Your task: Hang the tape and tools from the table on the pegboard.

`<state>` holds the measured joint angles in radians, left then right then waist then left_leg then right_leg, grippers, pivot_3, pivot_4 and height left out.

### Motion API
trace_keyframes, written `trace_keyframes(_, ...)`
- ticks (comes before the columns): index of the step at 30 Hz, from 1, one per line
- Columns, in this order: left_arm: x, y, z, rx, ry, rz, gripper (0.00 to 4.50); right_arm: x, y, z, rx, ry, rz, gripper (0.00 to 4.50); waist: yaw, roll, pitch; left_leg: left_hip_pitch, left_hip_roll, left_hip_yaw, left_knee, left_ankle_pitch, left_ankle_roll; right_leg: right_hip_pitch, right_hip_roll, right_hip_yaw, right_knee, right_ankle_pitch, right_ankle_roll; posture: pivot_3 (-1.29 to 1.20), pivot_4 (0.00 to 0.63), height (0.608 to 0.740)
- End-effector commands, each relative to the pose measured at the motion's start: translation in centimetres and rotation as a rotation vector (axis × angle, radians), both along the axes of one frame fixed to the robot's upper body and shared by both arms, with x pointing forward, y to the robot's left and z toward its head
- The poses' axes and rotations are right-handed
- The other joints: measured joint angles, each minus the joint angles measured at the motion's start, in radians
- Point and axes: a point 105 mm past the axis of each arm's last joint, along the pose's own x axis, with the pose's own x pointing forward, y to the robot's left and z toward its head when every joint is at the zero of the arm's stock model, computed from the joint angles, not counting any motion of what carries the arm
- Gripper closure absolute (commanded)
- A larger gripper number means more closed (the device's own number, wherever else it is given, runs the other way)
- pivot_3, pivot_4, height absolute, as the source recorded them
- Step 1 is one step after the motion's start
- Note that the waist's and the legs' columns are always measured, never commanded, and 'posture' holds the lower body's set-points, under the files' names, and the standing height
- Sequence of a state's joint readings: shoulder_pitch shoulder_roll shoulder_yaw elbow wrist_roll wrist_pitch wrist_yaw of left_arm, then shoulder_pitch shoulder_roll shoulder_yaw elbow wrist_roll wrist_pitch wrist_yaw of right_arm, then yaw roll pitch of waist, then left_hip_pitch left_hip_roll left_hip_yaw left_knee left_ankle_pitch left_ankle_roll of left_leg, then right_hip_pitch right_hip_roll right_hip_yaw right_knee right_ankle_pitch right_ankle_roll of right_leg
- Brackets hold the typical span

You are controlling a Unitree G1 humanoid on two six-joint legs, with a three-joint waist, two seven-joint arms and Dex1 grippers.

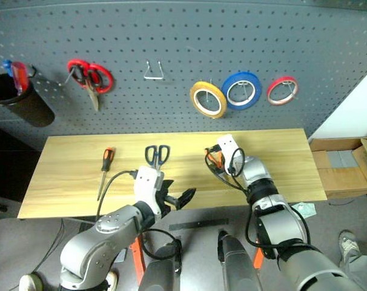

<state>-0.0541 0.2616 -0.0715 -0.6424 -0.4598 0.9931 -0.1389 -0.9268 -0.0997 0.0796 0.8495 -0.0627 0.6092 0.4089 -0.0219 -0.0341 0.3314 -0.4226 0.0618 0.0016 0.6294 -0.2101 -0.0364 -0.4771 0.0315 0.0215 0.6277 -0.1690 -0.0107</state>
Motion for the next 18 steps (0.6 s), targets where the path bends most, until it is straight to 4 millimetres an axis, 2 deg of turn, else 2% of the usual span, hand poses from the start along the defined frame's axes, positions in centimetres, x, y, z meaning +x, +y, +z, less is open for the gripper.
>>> trace_keyframes(1, -0.3, -0.3, 1.7, -0.011, -0.068, -0.008, 0.0, 0.1, -0.1, -0.6, -0.026, 0.016, -0.036, 0.02, 0.001, 0.0, 0.0, 0.0, 0.0, 0.0, 0.0, 0.0, 0.0, 0.0, 0.0, 0.0, 0.0, 0.0, 0.0, 0.1, 0.381, 0.74)
trace_keyframes(5, -0.7, -0.7, 1.8, -0.02, -0.066, -0.007, 0.0, 0.0, -0.4, -1.8, -0.059, 0.042, -0.073, 0.02, 0.001, 0.0, 0.0, 0.002, 0.0, 0.0, 0.0, 0.0, 0.0, 0.001, 0.0, 0.0, 0.0, 0.0, 0.0, 0.11, 0.381, 0.74)
trace_keyframes(10, -1.2, -1.0, 1.7, -0.023, -0.057, -0.017, 0.0, 0.4, -0.7, -1.9, -0.143, -0.014, -0.027, 0.02, -0.003, 0.0, 0.0, 0.004, -0.001, -0.001, 0.0, 0.0, 0.0, 0.003, 0.0, -0.002, 0.001, -0.001, -0.001, 0.11, 0.381, 0.74)
trace_keyframes(13, -1.2, -0.9, 1.9, -0.024, -0.059, -0.017, 0.0, 0.2, -0.6, -2.2, -0.194, -0.05, 0.034, 0.63, -0.004, 0.0, 0.0, 0.005, -0.001, 0.0, 0.001, 0.0, 0.0, 0.003, 0.0, -0.002, 0.001, -0.002, -0.003, 0.11, 0.378, 0.74)
trace_keyframes(18, -0.9, -0.8, 2.2, -0.028, -0.067, -0.014, 0.0, -0.1, -0.4, -2.6, -0.194, -0.055, 0.055, 2.19, -0.003, 0.0, 0.0, 0.004, -0.001, 0.0, 0.0, 0.0, 0.0, 0.003, 0.0, -0.002, 0.001, 0.0, 0.001, 0.11, 0.377, 0.74)
